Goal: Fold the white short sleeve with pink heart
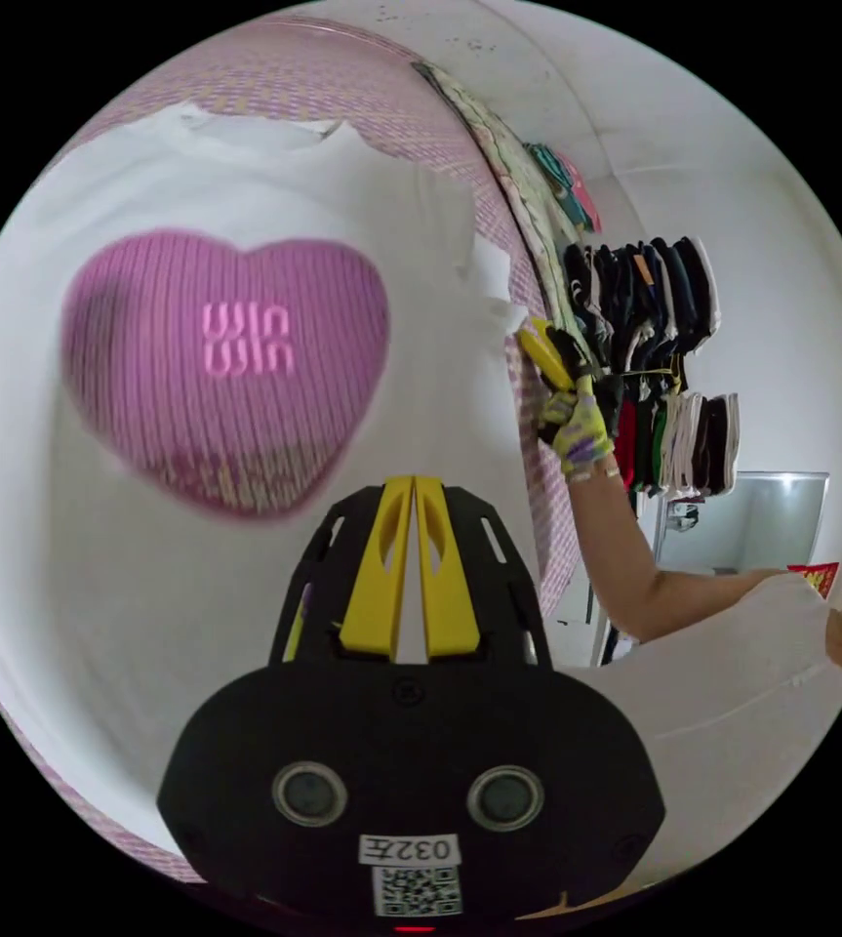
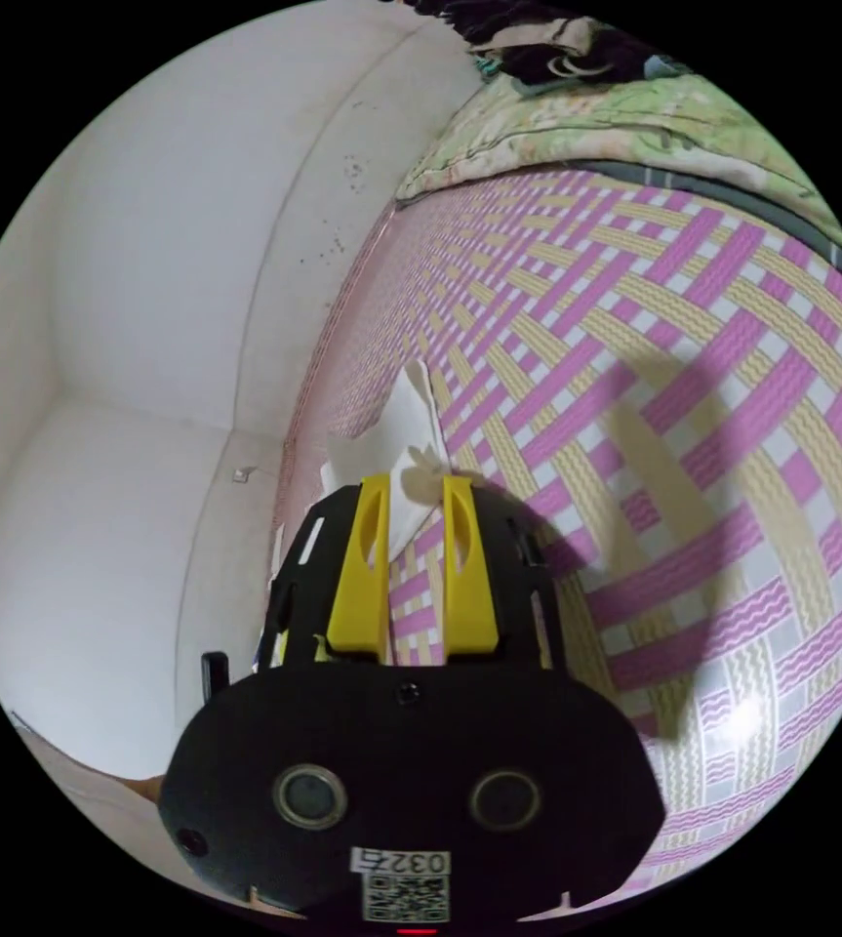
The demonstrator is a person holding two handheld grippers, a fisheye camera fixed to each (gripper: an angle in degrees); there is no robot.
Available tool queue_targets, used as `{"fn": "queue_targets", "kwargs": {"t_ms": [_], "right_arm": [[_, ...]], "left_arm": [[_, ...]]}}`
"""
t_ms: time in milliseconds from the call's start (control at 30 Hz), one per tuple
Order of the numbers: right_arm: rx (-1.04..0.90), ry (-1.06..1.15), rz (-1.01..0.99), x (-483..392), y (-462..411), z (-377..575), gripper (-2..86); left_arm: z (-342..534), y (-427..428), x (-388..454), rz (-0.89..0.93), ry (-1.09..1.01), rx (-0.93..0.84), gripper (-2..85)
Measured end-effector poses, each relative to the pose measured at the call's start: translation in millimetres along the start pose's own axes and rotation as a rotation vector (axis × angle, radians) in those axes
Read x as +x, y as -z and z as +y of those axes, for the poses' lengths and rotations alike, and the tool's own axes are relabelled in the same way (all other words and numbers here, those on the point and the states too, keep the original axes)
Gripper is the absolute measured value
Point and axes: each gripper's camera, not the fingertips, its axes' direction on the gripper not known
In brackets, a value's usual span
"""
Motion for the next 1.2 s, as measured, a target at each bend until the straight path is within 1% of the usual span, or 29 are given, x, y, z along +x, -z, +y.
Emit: {"fn": "queue_targets", "kwargs": {"t_ms": [67,133,200,300,333,400,500,633,700,767,800,833,867,933,1000,1067,1133,1200], "right_arm": [[0.026,-0.019,0.023,-3.2,5.6,7.7,9.2],[0.076,-0.055,0.063,-18.5,16.0,17.6,11.6],[0.092,-0.082,0.071,-29.7,15.3,24.9,11.8],[0.126,-0.091,0.095,-46.3,4.4,24.1,9.6],[0.118,-0.083,0.1,-53.6,-2.6,16.7,6.9],[0.089,-0.031,0.16,-71.8,-12.3,4.6,4.8],[0.122,0.141,0.199,-125.2,-9.9,-4.1,4.1],[0.093,0.425,0.303,-220.2,-25.2,-0.5,3.9],[0.079,0.528,0.339,-255.3,-37.3,4.3,3.9],[0.054,0.617,0.364,-286.7,-51.7,8.4,3.9],[0.04,0.673,0.386,-306.4,-61.5,11.5,3.8],[0.03,0.734,0.417,-326.6,-71.7,15.6,3.8],[0.025,0.762,0.43,-336.3,-76.5,17.7,3.8],[-0.01,0.845,0.44,-368.2,-94.3,23.8,3.9],[-0.041,0.868,0.424,-383.0,-101.9,25.3,4.3],[-0.073,0.862,0.412,-390.9,-98.7,24.6,5.3],[-0.08,0.81,0.373,-388.4,-66.9,25.0,6.0],[-0.102,0.745,0.349,-374.5,-31.6,29.7,6.5]], "left_arm": [[-36.7,-4.6,4.4,0.0,-0.025,0.021,-0.8],[-87.5,-11.9,16.0,0.05,-0.057,0.056,0.4],[-124.1,-21.0,27.4,0.09,-0.083,0.077,1.0],[-179.9,-50.8,44.2,0.13,-0.1,0.055,3.8],[-199.0,-66.6,49.3,0.137,-0.098,0.031,5.0],[-221.0,-89.0,55.2,0.147,-0.083,-0.003,6.6],[-241.1,-112.2,68.3,0.172,-0.091,-0.028,8.7],[-247.6,-122.3,80.5,0.105,-0.125,-0.025,11.3],[-246.5,-122.4,78.4,0.089,-0.123,-0.023,11.6],[-243.4,-121.2,76.0,0.036,-0.133,-0.027,11.5],[-239.8,-120.5,74.6,-0.025,-0.149,-0.036,11.1],[-233.5,-118.2,71.7,-0.093,-0.156,-0.029,10.1],[-229.3,-116.1,69.1,-0.119,-0.154,-0.016,9.6],[-209.3,-103.8,50.1,-0.147,-0.136,0.058,3.0],[-192.6,-93.8,25.2,-0.141,-0.085,0.127,0.2],[-179.6,-93.9,-4.0,-0.115,-0.037,0.139,-0.6],[-162.0,-100.7,-38.0,-0.132,0.008,0.134,-0.9],[-147.8,-104.5,-59.8,-0.1,0.037,0.149,-1.1]]}}
